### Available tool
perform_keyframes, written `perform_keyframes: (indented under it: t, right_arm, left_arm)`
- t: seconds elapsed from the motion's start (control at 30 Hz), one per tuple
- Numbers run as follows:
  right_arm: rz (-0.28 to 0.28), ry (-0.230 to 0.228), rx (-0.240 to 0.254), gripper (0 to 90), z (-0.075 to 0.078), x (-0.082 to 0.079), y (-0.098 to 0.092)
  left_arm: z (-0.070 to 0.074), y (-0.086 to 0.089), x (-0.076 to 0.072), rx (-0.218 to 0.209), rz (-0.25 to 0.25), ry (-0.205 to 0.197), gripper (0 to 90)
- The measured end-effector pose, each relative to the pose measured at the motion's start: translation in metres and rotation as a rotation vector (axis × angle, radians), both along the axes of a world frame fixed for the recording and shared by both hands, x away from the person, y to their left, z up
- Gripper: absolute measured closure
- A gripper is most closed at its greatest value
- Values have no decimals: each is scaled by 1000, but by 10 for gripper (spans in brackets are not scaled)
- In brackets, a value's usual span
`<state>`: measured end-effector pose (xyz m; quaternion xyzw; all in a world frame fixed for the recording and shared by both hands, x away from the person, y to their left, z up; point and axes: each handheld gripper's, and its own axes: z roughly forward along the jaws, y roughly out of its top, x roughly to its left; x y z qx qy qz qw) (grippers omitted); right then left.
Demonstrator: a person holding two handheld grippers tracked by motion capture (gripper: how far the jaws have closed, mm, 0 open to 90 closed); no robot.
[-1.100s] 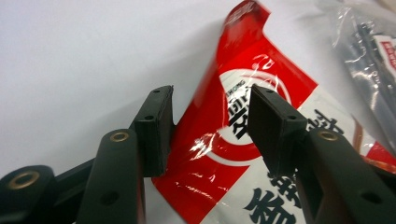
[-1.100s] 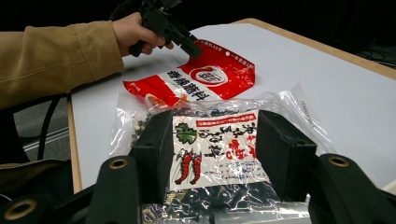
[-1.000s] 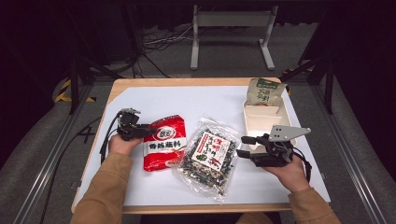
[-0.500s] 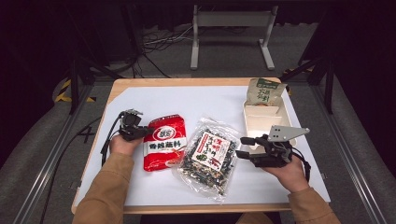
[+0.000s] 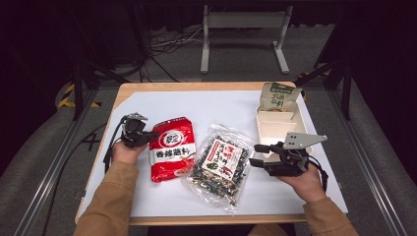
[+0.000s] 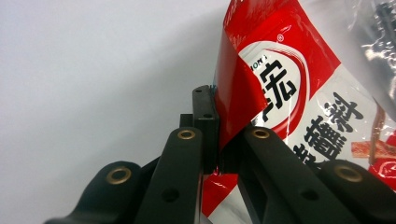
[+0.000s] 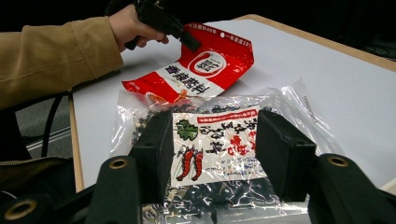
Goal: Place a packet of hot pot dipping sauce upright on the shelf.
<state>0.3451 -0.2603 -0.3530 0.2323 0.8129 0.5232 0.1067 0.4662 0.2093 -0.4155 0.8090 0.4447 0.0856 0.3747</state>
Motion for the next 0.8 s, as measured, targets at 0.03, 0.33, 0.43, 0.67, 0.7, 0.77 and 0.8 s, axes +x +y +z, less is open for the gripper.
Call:
perform_keyframes:
  t: [0.03,0.33,0.43,0.67,0.7,0.77,0.8]
  right_arm:
    - [-1,0,0,467,0,0,0]
    - [1,1,6,465,0,0,0]
    - [1,0,5,464,-1,0,1]
    - [6,-6,7,463,1,-1,1]
    - [6,-5,8,462,1,-1,1]
    - [7,-5,7,462,1,-2,2]
    - [8,-7,7,462,1,-2,2]
  left_arm:
    - [3,2,-2,-15,-1,-3,887]
    - [24,7,-16,-43,-29,-35,889]
    - [36,6,-22,-39,-33,-56,889]
    - [59,6,-38,-18,-48,-122,889]
    - [63,6,-41,-22,-50,-126,889]
    - [69,7,-46,-22,-63,-148,889]
    - [72,7,-48,-20,-65,-157,889]
